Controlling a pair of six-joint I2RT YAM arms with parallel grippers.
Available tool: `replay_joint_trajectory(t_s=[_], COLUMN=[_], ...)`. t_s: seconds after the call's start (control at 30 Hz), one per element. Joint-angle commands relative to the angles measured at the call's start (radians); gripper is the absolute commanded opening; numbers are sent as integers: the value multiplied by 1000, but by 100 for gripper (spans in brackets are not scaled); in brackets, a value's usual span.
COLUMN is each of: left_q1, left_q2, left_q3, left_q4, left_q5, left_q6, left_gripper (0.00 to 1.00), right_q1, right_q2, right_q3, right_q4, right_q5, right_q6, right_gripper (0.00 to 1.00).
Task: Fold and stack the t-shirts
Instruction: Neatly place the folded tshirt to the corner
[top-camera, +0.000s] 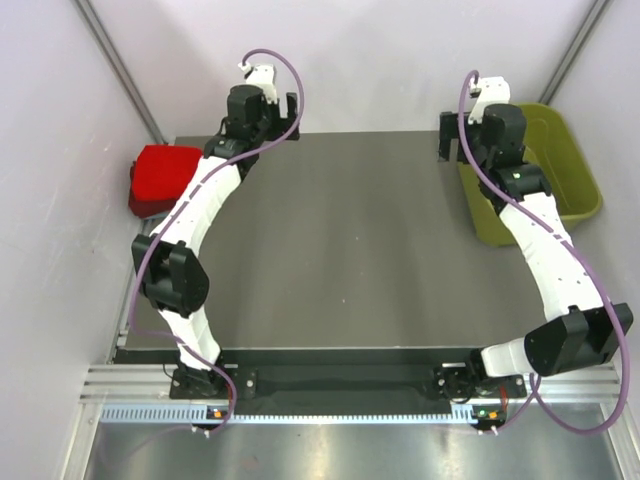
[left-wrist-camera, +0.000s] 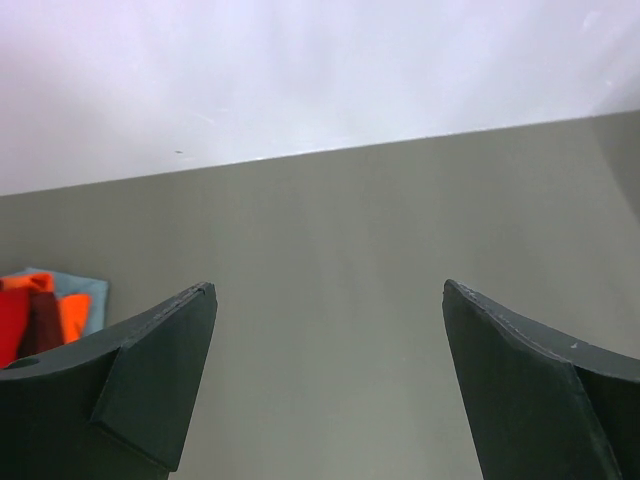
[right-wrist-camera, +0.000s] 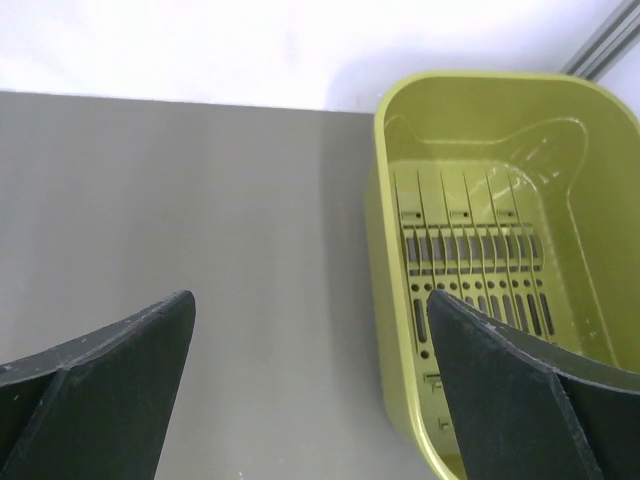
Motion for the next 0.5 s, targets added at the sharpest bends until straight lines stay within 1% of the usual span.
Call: replay_joint_trajectory(t_s=[0.0,0.33,0.4,0.47], left_q1=[4,2,2,2], left_q2=[-68,-48,-45,-45], left_q3=[29,53,50,45], left_q4=[57,57,57,54], left_q5=[-46,-44,-46,-47], left_q6=[18,4,0,-4], left_gripper=[99,99,99,99], right_q1=[12,10,4,-5], right_q2=[-17,-14,-3,9], right_q3=[48,62,66,68], right_q4=[18,16,3,0], right_q5=[23,-10,-23,-33], right_q6=[26,34,84,98], right_gripper=[100,100,100,100])
